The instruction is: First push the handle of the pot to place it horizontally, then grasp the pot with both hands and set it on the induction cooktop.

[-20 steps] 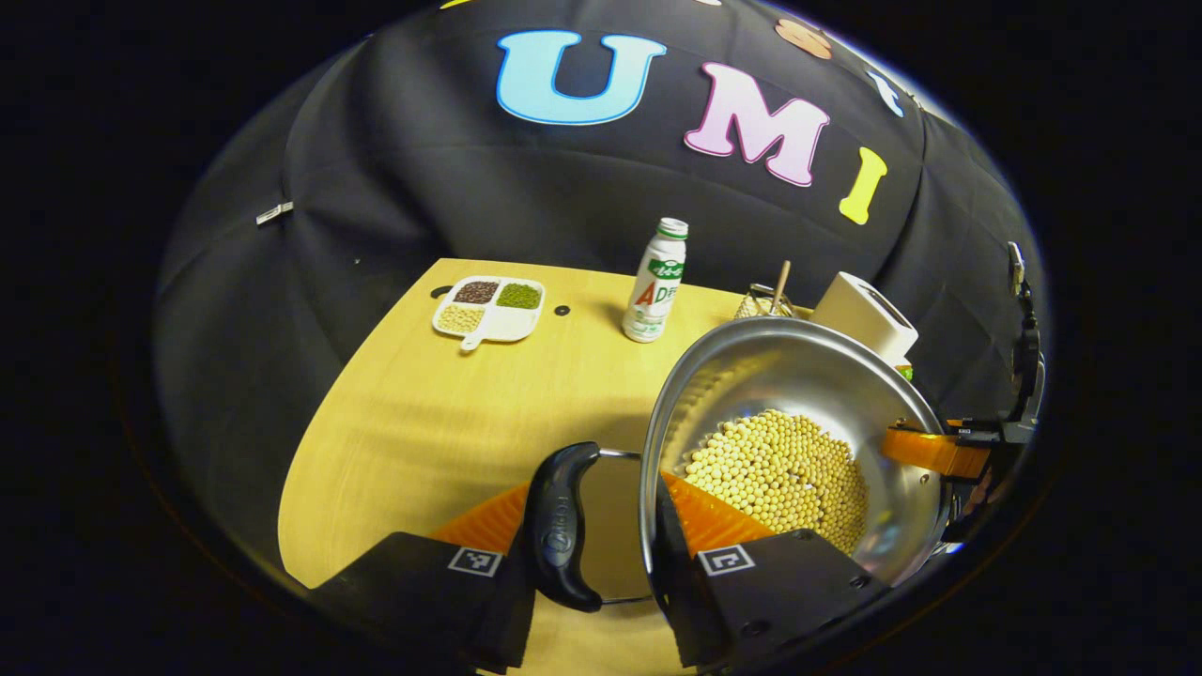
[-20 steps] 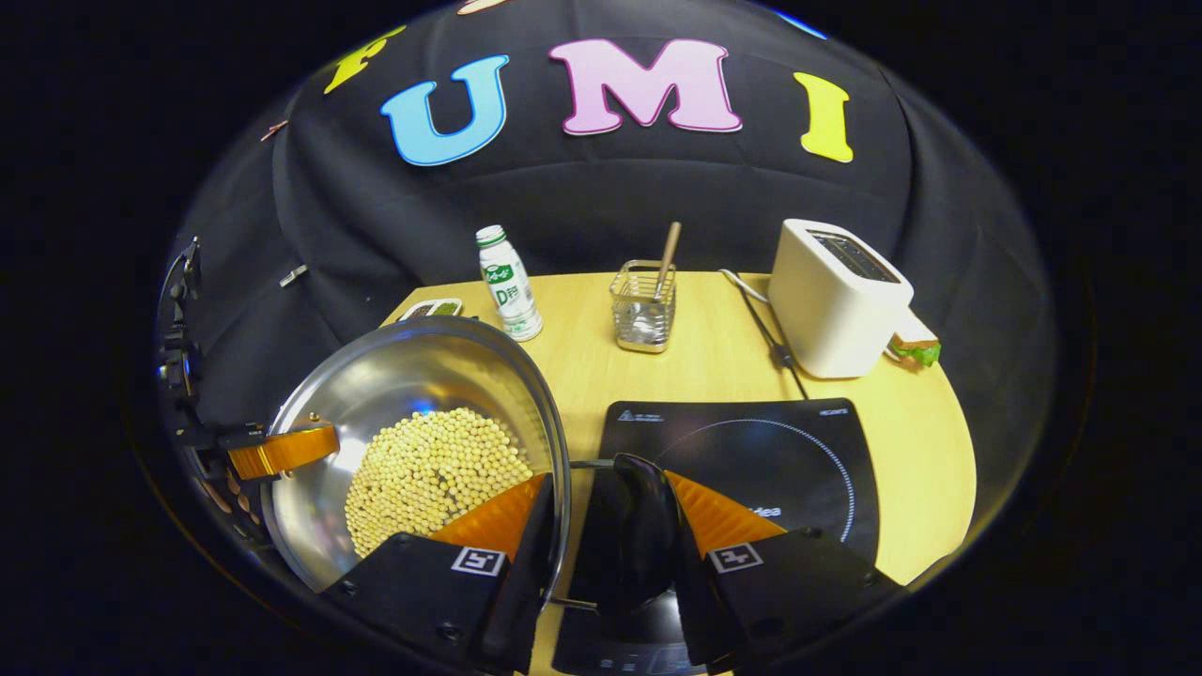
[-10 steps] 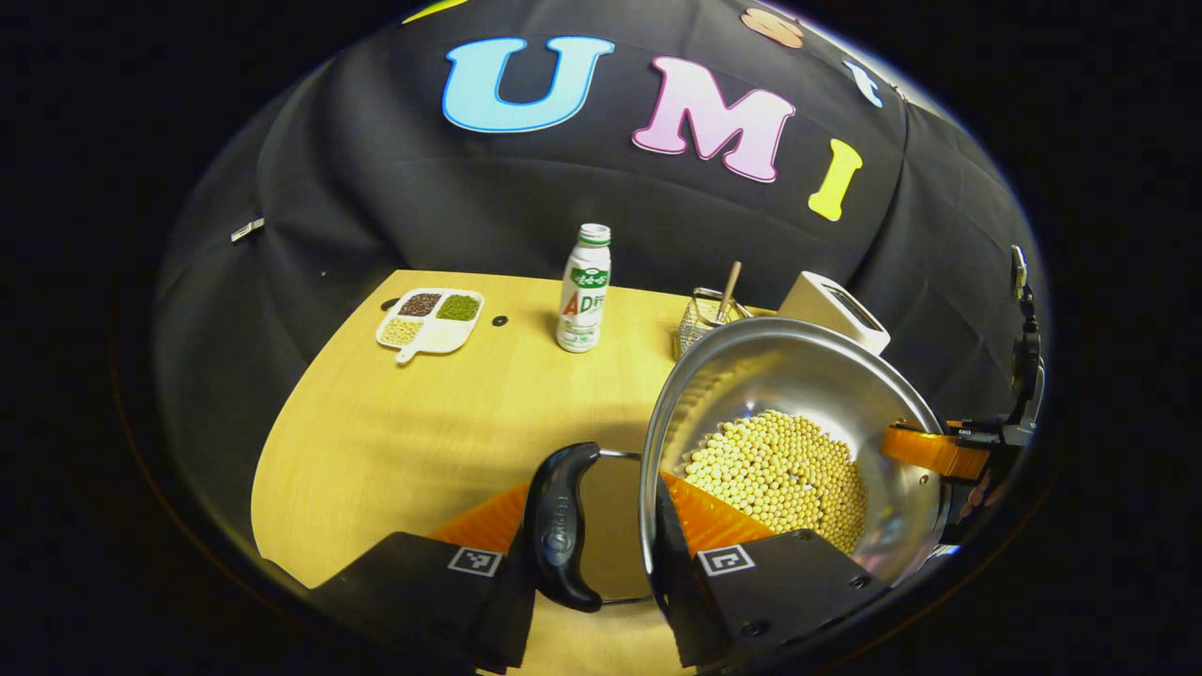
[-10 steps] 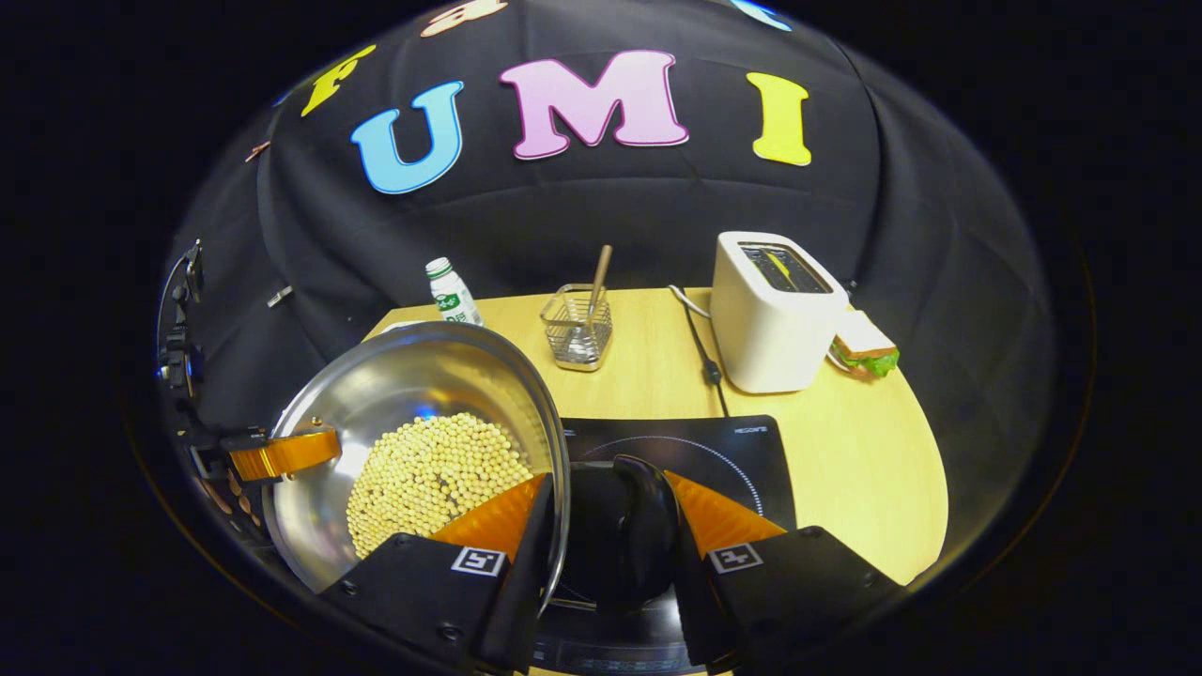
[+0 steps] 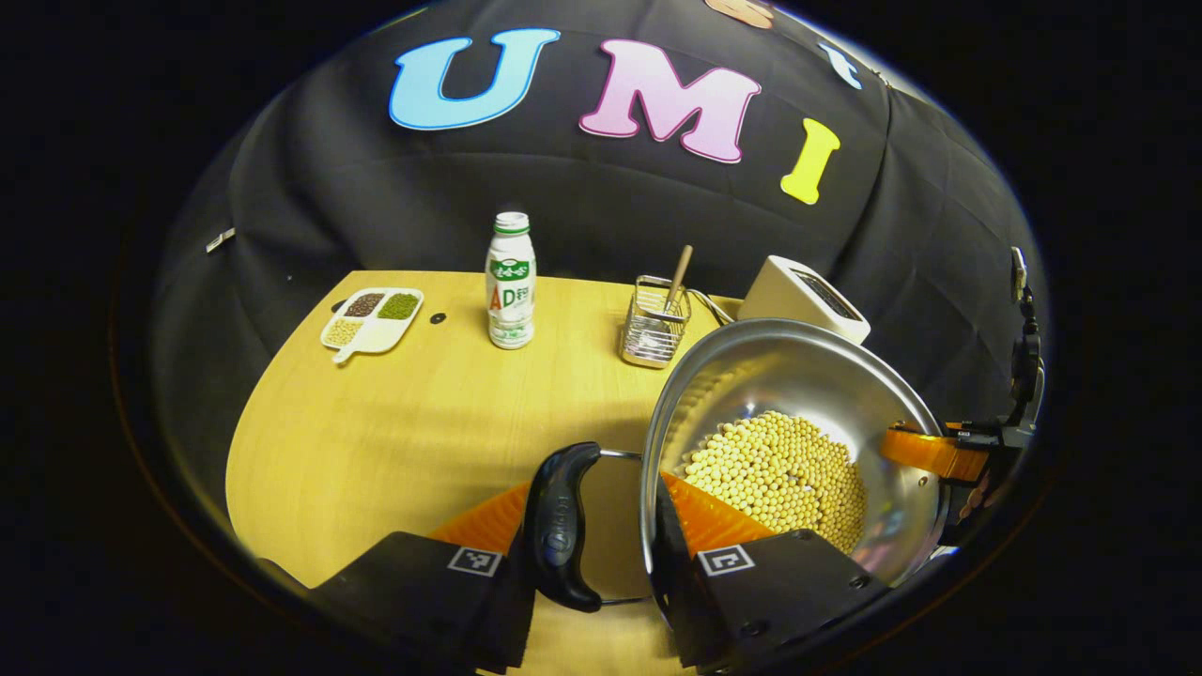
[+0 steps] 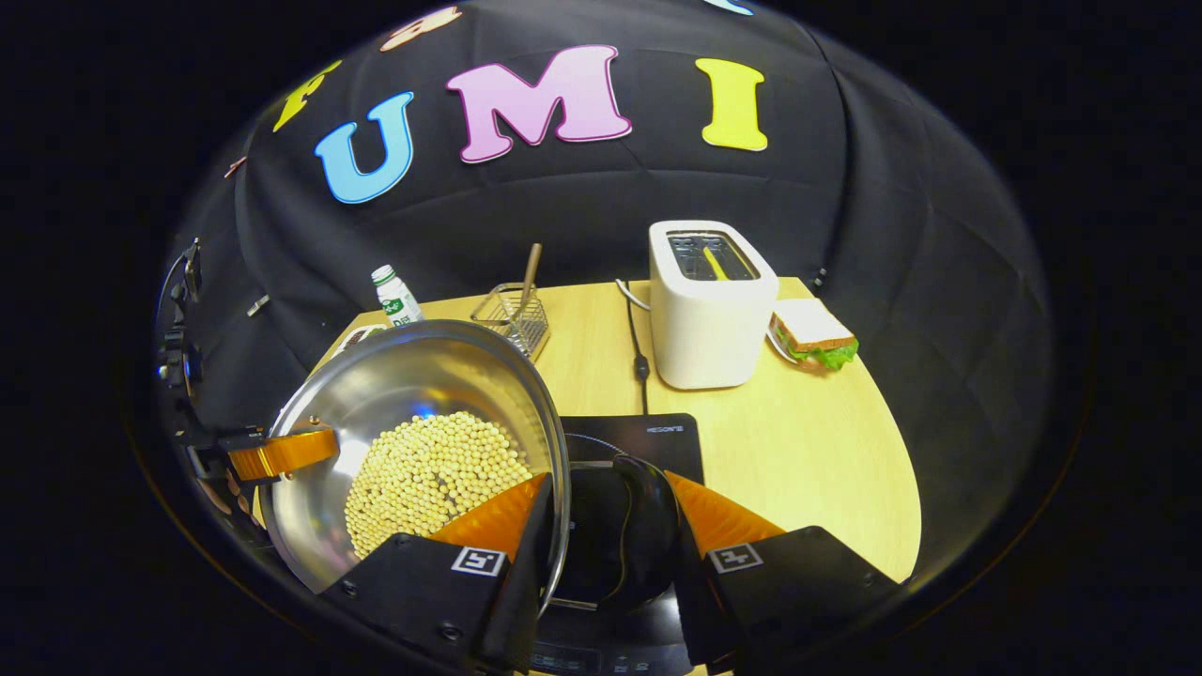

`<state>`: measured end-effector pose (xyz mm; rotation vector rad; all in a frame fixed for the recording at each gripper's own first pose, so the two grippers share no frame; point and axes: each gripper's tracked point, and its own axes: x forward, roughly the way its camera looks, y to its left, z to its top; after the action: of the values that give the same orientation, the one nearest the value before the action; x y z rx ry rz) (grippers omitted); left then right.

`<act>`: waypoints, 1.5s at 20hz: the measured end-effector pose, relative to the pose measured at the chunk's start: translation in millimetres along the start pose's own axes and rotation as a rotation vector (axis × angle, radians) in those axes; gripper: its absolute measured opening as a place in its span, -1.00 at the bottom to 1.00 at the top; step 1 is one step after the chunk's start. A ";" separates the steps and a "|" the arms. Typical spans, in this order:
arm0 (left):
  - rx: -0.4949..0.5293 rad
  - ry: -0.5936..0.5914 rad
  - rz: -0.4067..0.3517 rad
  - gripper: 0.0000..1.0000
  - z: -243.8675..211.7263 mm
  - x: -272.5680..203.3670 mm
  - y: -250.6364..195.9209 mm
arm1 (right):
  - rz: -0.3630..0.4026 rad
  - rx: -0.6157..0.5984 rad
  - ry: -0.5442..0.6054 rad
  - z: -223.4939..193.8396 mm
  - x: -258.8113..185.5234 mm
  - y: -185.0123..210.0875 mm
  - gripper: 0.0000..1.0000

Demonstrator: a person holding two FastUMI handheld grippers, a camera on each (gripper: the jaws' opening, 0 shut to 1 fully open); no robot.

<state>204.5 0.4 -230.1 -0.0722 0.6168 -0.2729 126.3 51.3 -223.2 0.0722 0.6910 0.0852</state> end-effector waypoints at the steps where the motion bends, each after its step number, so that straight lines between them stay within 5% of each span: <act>1: 0.001 0.006 -0.002 0.22 -2.5 4.3 -6.6 | -0.003 -0.001 0.002 -0.5 0.3 -7.8 0.27; 15: -0.021 0.062 0.002 0.22 -31.0 46.7 -59.8 | -0.017 -0.002 0.072 -23.0 23.4 -73.8 0.27; 30: -0.036 0.034 0.032 0.23 -40.5 70.1 -57.7 | 0.021 -0.014 0.069 -34.0 56.9 -80.3 0.27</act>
<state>222.4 -73.7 -293.9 -0.0925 0.6567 -0.2328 152.6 -21.3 -292.9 0.0633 0.7584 0.1135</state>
